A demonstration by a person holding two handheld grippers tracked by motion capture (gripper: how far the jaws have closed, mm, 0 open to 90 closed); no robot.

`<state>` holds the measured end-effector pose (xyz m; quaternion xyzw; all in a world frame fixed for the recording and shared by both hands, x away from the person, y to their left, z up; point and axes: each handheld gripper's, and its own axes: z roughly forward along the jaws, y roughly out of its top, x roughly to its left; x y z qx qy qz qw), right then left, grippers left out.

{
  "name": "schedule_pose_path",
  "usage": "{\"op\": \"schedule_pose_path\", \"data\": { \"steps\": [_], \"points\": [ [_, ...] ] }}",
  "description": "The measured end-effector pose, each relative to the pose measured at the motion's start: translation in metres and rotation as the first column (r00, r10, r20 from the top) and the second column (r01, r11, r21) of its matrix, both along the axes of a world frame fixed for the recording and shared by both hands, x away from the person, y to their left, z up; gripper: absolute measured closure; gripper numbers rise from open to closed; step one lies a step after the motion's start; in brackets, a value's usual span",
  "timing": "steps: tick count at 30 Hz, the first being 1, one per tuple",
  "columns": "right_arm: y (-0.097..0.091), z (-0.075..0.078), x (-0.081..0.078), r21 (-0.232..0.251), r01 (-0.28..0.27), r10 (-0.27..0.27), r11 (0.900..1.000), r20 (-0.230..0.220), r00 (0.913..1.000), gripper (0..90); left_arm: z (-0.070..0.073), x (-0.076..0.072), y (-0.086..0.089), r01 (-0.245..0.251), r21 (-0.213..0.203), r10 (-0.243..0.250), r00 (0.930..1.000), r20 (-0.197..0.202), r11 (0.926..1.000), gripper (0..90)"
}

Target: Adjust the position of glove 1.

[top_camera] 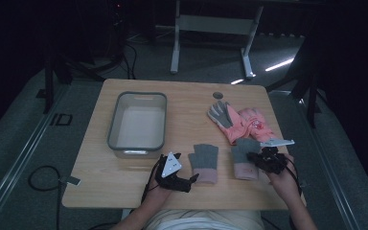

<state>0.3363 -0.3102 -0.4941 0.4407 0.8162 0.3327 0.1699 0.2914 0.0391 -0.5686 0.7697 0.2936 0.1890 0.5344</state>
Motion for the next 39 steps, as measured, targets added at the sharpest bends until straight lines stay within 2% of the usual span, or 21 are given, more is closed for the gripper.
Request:
{"op": "schedule_pose_path", "data": {
  "steps": [7, 12, 17, 19, 22, 25, 32, 39],
  "points": [
    [0.034, 0.031, 0.006, 0.036, -0.042, 0.039, 0.9985, 0.059, 0.9974, 85.0, 0.000, 0.002, 0.002, 0.008, -0.019, -0.008, 0.9999, -0.011, 0.9998, 1.2],
    [0.062, 0.036, 0.012, 0.068, -0.098, 0.094, 0.9929, 0.067, 0.9934, 85.0, 0.000, -0.002, -0.001, 0.013, 0.012, -0.013, 0.9996, 0.026, 0.9998, 1.1],
    [0.084, 0.028, 0.017, 0.089, -0.120, 0.117, 0.9887, 0.036, 0.9925, 84.9, 0.000, -0.004, -0.003, 0.021, 0.023, -0.021, 0.9991, 0.038, 0.9995, 1.1],
    [0.094, 0.024, 0.018, 0.077, -0.122, 0.120, 0.9895, 0.030, 0.9923, 84.9, 0.000, -0.004, -0.003, 0.020, 0.021, -0.021, 0.9991, 0.036, 0.9996, 1.1],
    [0.104, 0.019, 0.019, 0.088, -0.129, 0.128, 0.9878, 0.014, 0.9916, 84.9, 0.000, -0.003, -0.002, 0.023, 0.012, -0.023, 0.9992, 0.033, 0.9997, 1.1],
    [0.112, 0.011, 0.020, 0.077, -0.130, 0.130, 0.9885, 0.002, 0.9915, 84.8, 0.000, -0.003, -0.002, 0.025, 0.015, -0.026, 0.9991, 0.033, 0.9996, 1.1],
    [0.123, -0.015, 0.018, 0.048, -0.132, 0.135, 0.9901, -0.062, 0.9889, 84.8, 0.000, -0.003, -0.002, 0.029, 0.008, -0.030, 0.9991, 0.029, 0.9995, 1.1],
    [0.126, -0.025, 0.014, 0.053, -0.131, 0.135, 0.9900, -0.096, 0.9861, 84.6, 0.000, -0.003, -0.002, 0.026, 0.007, -0.027, 0.9993, 0.025, 0.9996, 1.1]
  ]
}}
